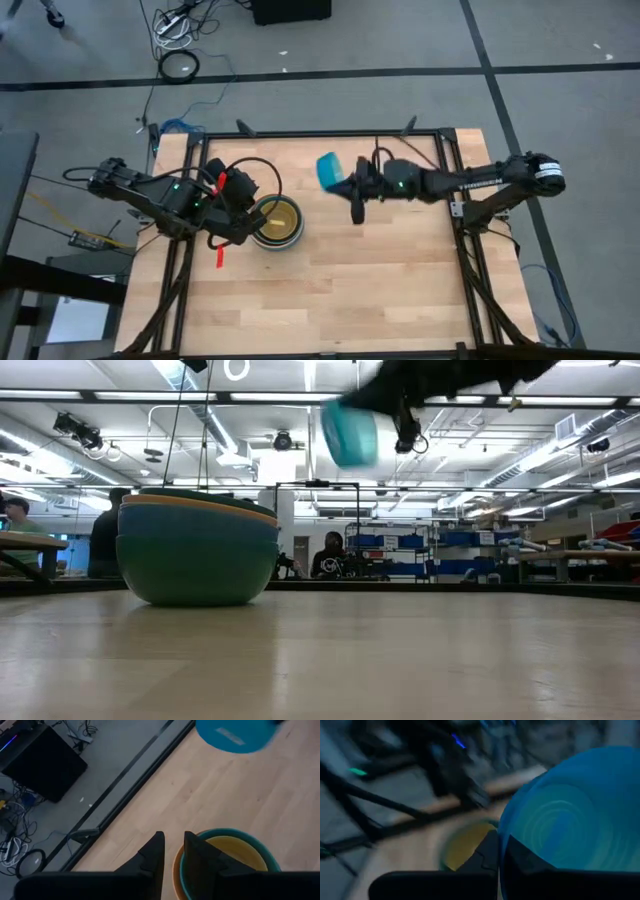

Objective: Nest bowls inside each other
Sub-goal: Stack the blue bowl on top of the yellow bowl

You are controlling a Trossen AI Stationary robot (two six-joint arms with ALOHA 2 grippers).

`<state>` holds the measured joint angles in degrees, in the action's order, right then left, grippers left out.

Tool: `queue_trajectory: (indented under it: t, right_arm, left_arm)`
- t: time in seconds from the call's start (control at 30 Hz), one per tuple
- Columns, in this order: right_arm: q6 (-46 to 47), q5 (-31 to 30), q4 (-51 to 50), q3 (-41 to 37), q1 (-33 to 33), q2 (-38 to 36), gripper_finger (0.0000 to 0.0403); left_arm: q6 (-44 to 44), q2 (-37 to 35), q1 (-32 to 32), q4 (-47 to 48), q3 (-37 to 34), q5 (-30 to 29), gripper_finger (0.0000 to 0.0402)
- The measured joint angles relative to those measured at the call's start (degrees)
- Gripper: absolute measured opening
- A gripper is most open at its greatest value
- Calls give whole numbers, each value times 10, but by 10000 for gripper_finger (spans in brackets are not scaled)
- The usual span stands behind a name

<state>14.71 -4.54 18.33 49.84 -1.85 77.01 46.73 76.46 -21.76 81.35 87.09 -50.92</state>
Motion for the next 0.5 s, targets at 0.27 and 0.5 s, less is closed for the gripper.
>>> queue_trajectory:
  t: [0.27, 0.5]
  right_arm:
    - [-65, -2, 209, 68, 85, 152, 0]
    - [-33, -2, 204, 122, 86, 265, 0]
  left_arm:
    - [-1, 0, 0, -8, 0, 0, 81]
    - [-1, 0, 0, -7, 0, 17, 81]
